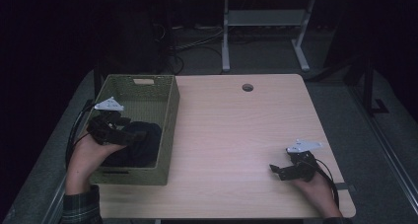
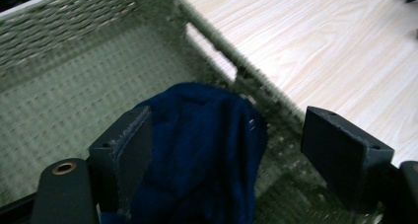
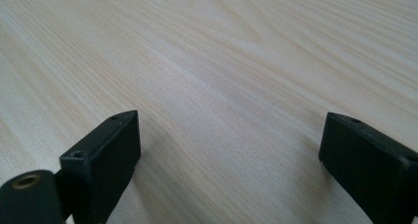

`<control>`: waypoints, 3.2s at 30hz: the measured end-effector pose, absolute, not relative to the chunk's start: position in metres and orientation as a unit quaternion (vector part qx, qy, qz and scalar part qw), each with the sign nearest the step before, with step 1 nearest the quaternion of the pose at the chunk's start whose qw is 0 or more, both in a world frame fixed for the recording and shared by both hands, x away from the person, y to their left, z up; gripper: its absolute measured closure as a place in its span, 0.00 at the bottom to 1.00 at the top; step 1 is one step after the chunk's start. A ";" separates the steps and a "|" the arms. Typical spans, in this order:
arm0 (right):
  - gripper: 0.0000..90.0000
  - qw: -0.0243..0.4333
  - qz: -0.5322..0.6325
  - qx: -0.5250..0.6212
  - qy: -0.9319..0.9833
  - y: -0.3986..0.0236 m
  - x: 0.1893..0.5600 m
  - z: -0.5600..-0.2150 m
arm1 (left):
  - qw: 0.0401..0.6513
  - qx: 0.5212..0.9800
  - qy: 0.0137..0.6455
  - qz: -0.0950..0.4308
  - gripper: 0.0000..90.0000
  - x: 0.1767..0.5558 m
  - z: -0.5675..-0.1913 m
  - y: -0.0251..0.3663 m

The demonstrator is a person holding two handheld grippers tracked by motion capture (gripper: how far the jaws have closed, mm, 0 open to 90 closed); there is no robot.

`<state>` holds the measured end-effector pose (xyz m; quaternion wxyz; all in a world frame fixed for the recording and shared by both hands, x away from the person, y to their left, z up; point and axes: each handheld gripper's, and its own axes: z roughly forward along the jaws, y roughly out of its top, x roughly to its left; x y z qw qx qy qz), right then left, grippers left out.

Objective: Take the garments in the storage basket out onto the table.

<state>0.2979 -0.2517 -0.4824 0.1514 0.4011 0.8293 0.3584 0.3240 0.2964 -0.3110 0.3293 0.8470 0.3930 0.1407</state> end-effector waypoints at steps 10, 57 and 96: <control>0.09 0.153 0.357 0.400 0.830 -0.252 0.298 -0.482 | 0.310 0.840 0.419 0.151 0.22 0.322 -0.315 0.315; 0.09 0.151 0.359 0.404 0.828 -0.251 0.298 -0.482 | 0.189 0.880 0.432 0.064 0.19 0.346 -0.380 0.313; 0.09 0.151 0.357 0.404 0.828 -0.251 0.298 -0.482 | 0.167 0.880 0.439 0.065 0.74 0.350 -0.366 0.312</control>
